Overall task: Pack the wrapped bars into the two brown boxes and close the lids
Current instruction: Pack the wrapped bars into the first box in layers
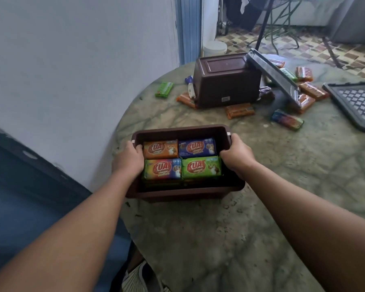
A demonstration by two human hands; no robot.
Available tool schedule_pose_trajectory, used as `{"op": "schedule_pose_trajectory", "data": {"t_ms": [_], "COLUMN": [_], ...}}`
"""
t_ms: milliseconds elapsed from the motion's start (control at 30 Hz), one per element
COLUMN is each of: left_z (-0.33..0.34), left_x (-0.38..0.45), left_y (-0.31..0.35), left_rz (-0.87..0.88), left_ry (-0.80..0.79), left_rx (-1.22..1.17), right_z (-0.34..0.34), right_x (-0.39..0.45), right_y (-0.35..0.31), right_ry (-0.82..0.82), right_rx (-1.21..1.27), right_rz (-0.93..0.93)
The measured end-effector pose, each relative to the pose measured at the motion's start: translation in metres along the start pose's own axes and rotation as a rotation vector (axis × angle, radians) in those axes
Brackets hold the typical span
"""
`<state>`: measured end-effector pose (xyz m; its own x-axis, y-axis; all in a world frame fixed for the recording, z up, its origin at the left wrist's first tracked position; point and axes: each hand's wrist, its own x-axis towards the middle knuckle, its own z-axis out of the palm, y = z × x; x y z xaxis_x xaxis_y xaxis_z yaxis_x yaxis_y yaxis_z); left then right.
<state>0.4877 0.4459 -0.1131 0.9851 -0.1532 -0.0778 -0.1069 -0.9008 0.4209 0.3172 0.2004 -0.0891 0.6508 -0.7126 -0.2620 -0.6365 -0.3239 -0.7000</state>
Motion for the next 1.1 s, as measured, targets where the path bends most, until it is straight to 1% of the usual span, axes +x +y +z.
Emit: {"op": "schedule_pose_trajectory", "data": {"t_ms": [100,233,333,467,667,900,1100], "left_z": [-0.001,-0.001,0.002,0.008,0.014,0.026,0.028], "left_x": [-0.017,-0.045,-0.065,-0.089,-0.138,-0.170,-0.172], "left_y": [0.003,0.004,0.005,0.006,0.017,0.018,0.018], "left_rz": [-0.024,-0.114,-0.188,-0.305,-0.468,-0.543,-0.538], "left_ry": [0.005,0.007,0.045,0.097,0.162,0.232,0.248], "left_rx": [-0.025,-0.024,-0.034,-0.044,-0.015,-0.079,-0.080], "right_z": [-0.003,-0.011,-0.015,-0.020,-0.030,-0.034,-0.031], "right_x": [-0.001,0.007,0.013,0.022,0.029,0.027,0.032], "right_y": [0.004,0.007,0.007,0.010,0.017,0.025,0.028], "right_ry": [-0.018,-0.072,-0.118,-0.186,-0.321,-0.357,-0.353], "right_rx": [-0.020,-0.073,-0.082,-0.096,-0.153,-0.184,-0.173], "right_rz": [-0.014,-0.074,-0.110,-0.212,-0.326,-0.390,-0.410]}}
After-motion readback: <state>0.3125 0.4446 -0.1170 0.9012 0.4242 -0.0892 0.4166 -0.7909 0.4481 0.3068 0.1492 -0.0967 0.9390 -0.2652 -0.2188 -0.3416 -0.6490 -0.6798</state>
